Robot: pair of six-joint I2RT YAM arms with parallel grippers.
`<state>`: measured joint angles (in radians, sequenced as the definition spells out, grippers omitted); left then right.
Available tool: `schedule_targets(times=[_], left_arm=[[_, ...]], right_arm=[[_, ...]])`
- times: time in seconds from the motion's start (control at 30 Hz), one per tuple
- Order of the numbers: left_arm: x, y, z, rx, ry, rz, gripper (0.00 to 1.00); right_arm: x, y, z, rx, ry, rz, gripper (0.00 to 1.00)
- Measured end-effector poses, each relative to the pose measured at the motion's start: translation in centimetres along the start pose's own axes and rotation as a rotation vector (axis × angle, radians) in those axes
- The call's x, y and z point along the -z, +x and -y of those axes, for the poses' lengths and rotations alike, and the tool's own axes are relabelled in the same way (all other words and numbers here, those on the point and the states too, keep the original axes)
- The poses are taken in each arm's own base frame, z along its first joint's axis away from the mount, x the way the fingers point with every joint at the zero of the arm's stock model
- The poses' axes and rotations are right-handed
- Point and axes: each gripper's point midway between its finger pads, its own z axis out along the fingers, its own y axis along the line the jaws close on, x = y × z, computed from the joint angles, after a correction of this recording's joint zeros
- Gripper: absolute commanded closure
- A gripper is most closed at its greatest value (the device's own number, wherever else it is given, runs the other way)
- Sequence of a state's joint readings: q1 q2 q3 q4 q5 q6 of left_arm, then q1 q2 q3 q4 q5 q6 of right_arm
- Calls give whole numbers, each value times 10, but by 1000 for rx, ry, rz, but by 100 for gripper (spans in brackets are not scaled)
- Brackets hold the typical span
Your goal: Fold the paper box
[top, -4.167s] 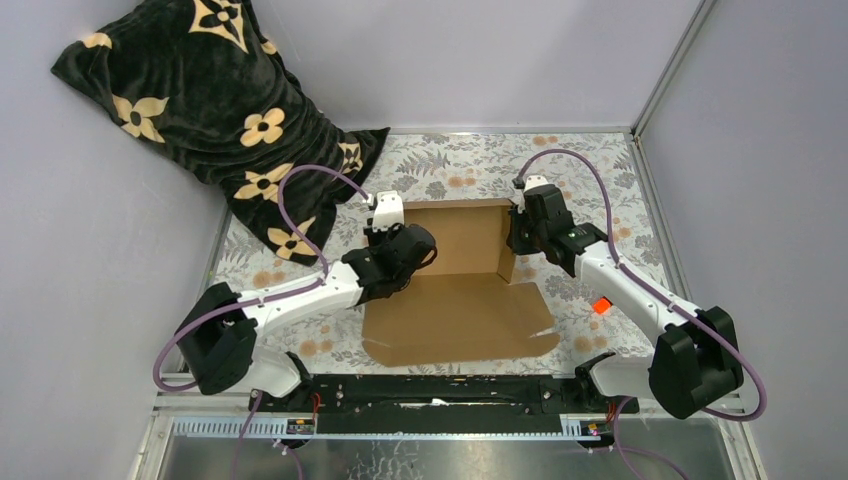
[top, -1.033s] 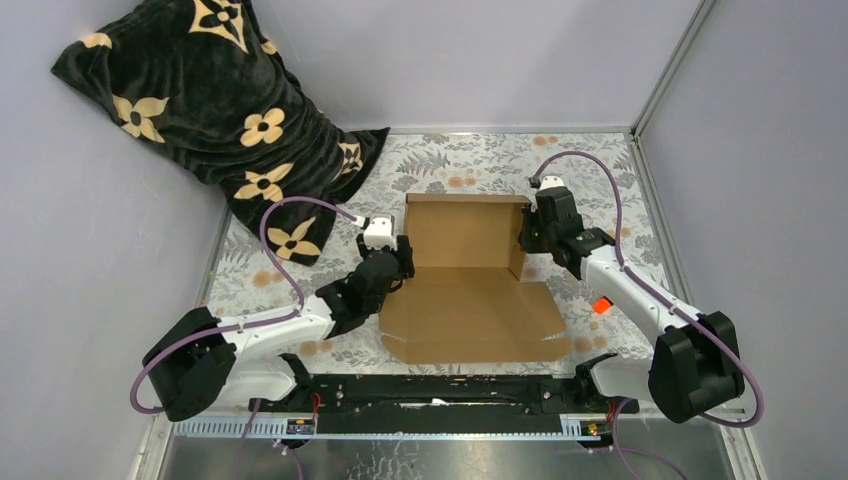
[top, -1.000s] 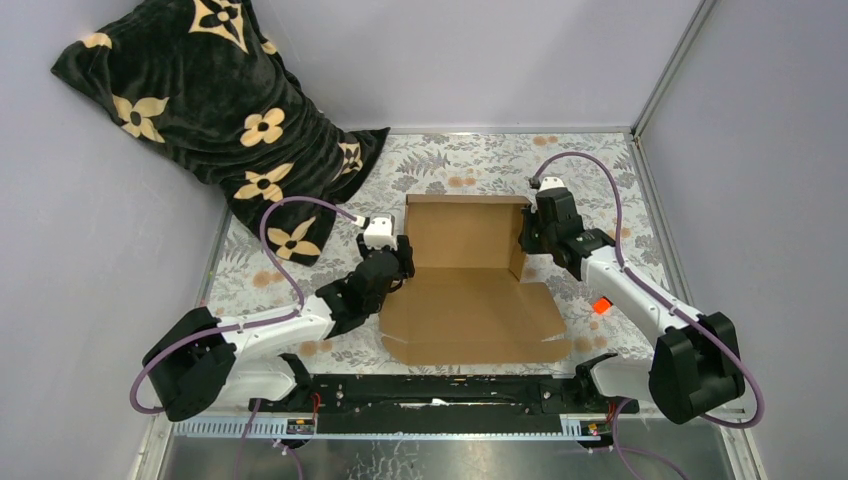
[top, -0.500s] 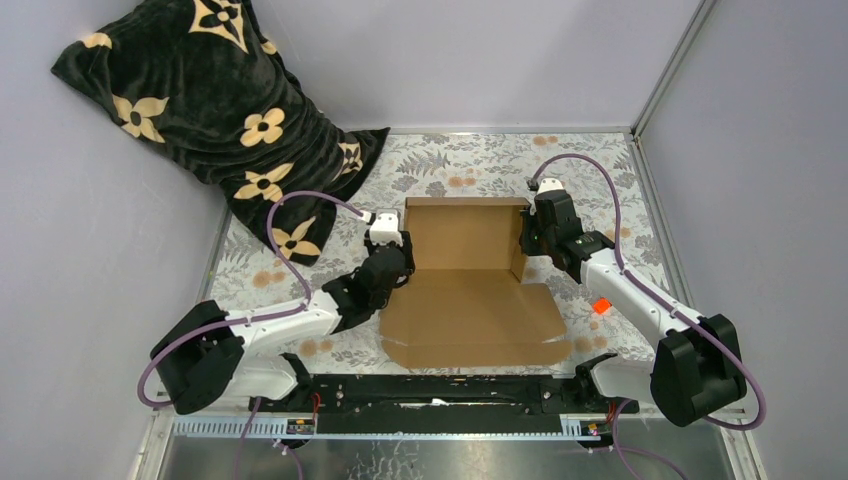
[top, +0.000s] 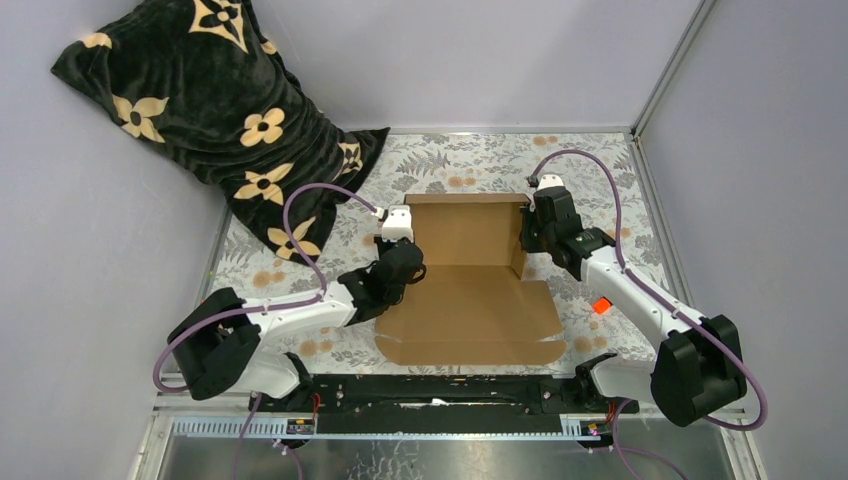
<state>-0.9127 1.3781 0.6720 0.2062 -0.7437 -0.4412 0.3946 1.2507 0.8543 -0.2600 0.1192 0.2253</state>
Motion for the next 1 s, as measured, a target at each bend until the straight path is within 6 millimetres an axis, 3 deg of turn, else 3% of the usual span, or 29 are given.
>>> schedule_targets(times=[0.63, 1.0], left_arm=[[3, -14, -6, -33, -76, 27, 97], [5, -19, -9, -37, -111, 28, 93]], right_arm=[[21, -15, -3, 24, -4, 5, 100], [23, -14, -4, 27, -8, 2, 100]])
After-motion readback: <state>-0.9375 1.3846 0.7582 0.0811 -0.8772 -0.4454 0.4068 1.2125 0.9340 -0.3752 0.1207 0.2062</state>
